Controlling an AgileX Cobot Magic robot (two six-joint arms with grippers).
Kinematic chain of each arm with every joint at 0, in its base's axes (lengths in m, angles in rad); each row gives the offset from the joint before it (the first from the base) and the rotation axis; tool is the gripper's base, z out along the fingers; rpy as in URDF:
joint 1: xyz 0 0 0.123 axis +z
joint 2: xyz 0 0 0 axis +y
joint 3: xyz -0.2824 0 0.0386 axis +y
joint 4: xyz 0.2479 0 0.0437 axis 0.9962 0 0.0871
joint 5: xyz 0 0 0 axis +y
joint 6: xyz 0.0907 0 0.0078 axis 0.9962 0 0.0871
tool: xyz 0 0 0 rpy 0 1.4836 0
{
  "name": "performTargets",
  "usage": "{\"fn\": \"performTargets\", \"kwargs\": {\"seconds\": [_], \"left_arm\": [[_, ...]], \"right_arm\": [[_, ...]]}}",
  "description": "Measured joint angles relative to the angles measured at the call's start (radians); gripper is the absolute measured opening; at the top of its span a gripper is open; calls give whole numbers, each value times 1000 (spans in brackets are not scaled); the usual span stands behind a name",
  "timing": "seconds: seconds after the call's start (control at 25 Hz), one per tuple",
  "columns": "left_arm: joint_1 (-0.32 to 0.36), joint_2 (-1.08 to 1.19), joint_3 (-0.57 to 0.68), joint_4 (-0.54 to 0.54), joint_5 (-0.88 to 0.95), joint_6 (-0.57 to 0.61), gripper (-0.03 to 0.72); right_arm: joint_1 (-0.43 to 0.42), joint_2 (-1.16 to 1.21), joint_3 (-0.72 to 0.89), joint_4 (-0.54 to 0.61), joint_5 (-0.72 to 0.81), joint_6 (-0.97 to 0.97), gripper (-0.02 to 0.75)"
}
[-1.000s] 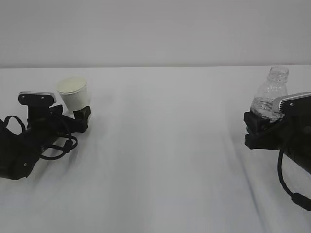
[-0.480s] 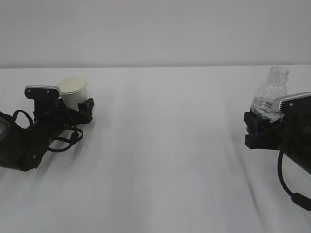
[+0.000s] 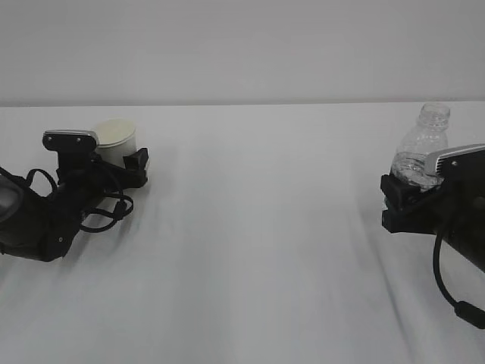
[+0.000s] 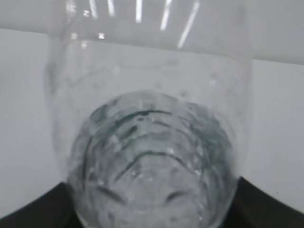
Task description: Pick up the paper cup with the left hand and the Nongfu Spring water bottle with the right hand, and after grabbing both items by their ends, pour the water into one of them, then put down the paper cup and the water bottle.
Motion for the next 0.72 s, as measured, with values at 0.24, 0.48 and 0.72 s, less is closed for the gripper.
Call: {"fn": "performTargets", "kwargs": {"seconds": [0.24, 0.48, 0.72], "left_arm": [[0, 0, -8, 0, 0, 0, 610], [0, 0, -10, -1, 0, 0, 580], [0, 0, -10, -1, 0, 0, 536]], "right_arm": [[0, 0, 0, -2, 0, 0, 414], [0, 0, 0, -2, 0, 0, 414], [0, 0, 0, -4, 0, 0, 414]]}}
